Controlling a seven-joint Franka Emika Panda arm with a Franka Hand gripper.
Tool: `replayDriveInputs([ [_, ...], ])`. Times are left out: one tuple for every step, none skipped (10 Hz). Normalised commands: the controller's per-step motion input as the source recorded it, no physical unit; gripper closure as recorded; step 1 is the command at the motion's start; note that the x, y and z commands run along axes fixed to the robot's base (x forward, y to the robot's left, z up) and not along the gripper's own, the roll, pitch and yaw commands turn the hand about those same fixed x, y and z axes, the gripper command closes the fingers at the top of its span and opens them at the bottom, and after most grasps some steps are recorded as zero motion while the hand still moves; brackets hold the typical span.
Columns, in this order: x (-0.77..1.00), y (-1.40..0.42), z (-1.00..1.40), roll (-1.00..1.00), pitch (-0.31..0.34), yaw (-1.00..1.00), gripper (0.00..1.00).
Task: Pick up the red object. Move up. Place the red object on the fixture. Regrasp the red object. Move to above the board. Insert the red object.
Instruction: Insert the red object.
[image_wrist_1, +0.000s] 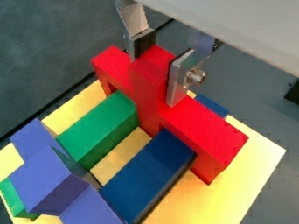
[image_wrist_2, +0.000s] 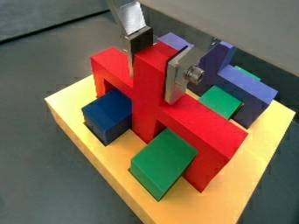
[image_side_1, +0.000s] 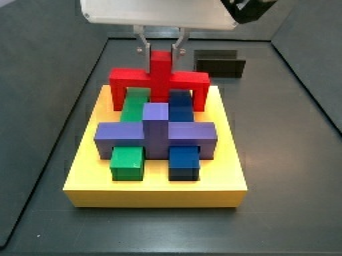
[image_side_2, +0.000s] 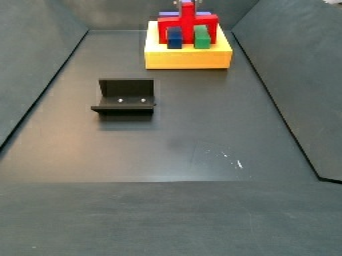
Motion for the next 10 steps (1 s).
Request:
replayDriveInputs([
  [0.16,-0.27,-0.19,0.29,0.136,-0.29,1.00],
  [0.00,-0.14,-0.29,0.17,0.069,-0.25,1.00],
  [0.00,0.00,-0.26,0.02,0.007,-0.20,1.00],
  [0.00,0.08,-0.39,-0.20,-0.070,0.00,1.00],
  [0.00,0.29,-0.39,-0.37,-0.111,0.00,1.00],
  [0.00,0.39,-0.28,-0.44,-0.101,0.00,1.00],
  [0.00,0.40,-0.23,-0.47,-0.119,0.00,1.00],
  [0.00,0.32,-0.33,-0.41,-0.184,0.00,1.00],
  [-0.23,0.03,-0.50,-0.21,-0.259,0.00,1.00],
  [-0.36,0.03,-0.61,-0.12,-0.291,0.00,1.00],
])
